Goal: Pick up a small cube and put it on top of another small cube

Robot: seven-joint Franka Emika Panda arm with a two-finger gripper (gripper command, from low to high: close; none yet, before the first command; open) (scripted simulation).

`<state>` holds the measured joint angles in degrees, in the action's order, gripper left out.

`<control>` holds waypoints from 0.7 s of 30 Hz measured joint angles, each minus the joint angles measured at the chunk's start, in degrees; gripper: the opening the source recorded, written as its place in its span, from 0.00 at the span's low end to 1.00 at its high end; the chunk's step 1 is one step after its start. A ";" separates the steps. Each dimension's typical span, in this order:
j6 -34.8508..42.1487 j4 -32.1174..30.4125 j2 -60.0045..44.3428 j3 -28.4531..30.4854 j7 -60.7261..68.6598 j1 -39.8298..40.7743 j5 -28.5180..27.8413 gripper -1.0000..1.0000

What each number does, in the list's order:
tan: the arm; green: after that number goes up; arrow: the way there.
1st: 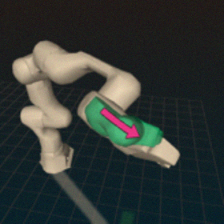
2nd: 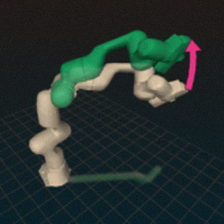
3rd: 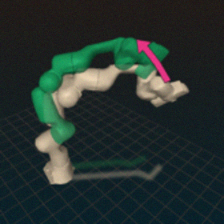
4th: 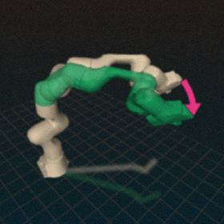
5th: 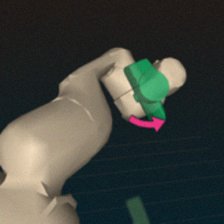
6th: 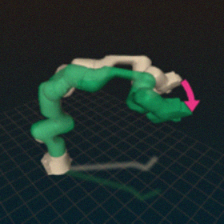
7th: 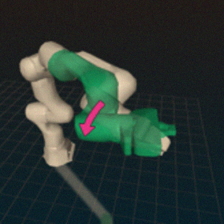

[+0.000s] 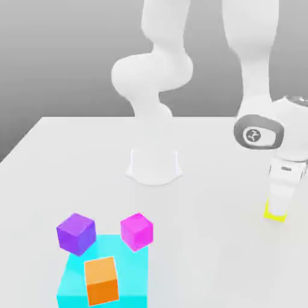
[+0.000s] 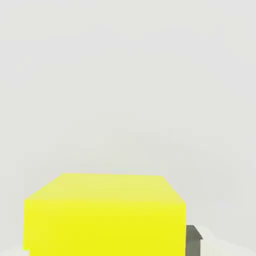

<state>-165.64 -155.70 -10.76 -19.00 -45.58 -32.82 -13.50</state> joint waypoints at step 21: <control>22.60 0.85 22.55 24.02 21.67 32.56 12.12 0.00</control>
<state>-143.04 -154.85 11.79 5.02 -23.91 -0.26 -1.38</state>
